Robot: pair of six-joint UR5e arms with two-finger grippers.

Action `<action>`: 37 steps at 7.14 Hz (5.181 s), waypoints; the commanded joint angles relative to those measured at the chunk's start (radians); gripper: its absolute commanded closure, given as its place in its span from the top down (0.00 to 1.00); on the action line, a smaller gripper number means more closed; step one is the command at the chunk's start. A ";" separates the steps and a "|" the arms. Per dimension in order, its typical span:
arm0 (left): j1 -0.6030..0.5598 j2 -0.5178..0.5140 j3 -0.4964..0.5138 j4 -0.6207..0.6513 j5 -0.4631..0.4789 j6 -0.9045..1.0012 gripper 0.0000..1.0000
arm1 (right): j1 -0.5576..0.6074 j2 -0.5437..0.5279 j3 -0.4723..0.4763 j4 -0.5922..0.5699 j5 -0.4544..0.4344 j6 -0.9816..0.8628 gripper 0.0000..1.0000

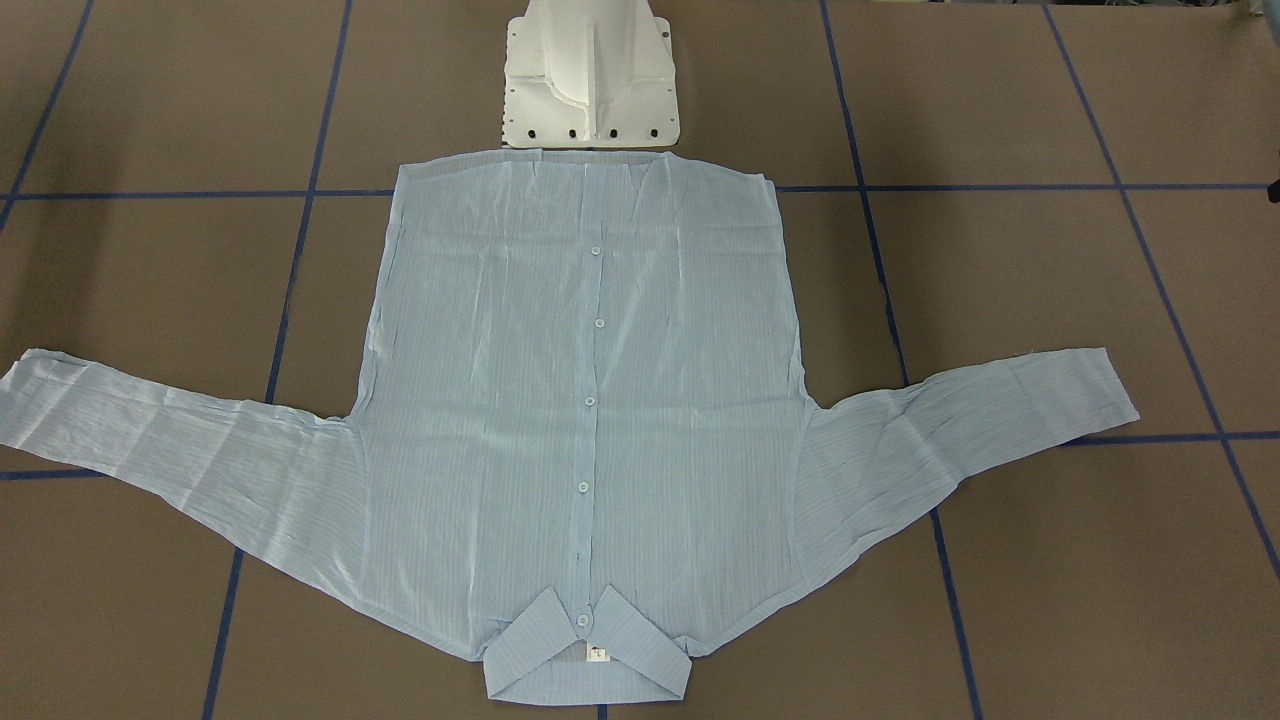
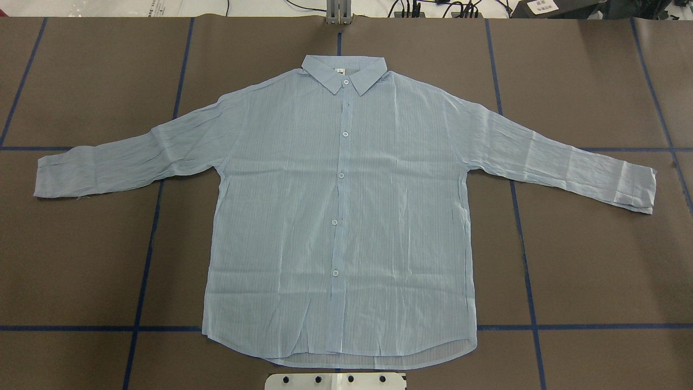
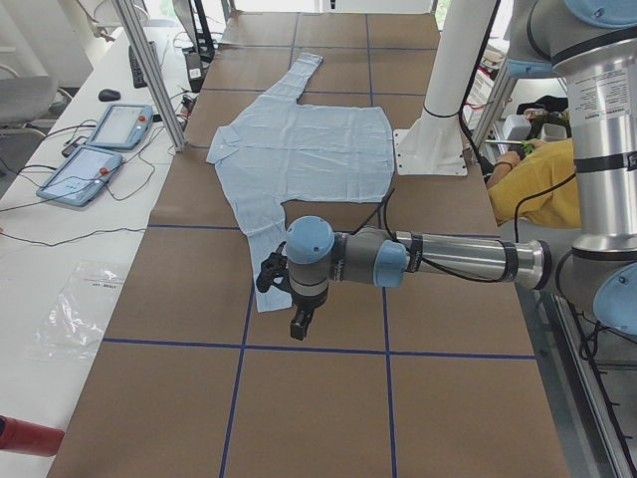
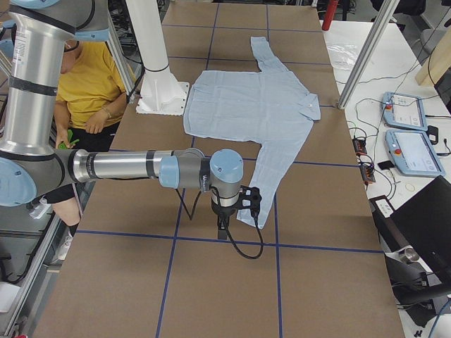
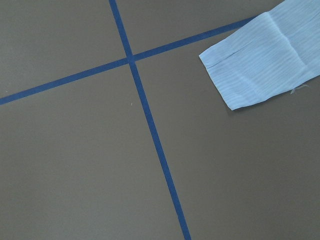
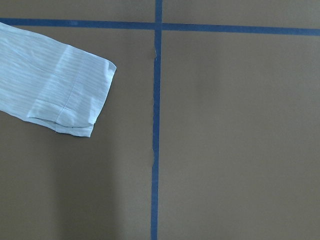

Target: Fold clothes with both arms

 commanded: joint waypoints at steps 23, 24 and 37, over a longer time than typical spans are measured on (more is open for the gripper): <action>-0.044 -0.157 -0.088 -0.237 -0.009 -0.115 1.00 | -0.392 0.184 -0.555 1.117 -0.225 0.798 0.75; -0.044 -0.157 -0.088 -0.237 -0.009 -0.117 1.00 | -0.412 0.186 -0.556 1.117 -0.257 0.798 0.73; -0.044 -0.154 -0.022 -0.331 -0.009 -0.118 1.00 | -0.430 0.216 -0.419 1.016 -0.288 0.808 0.00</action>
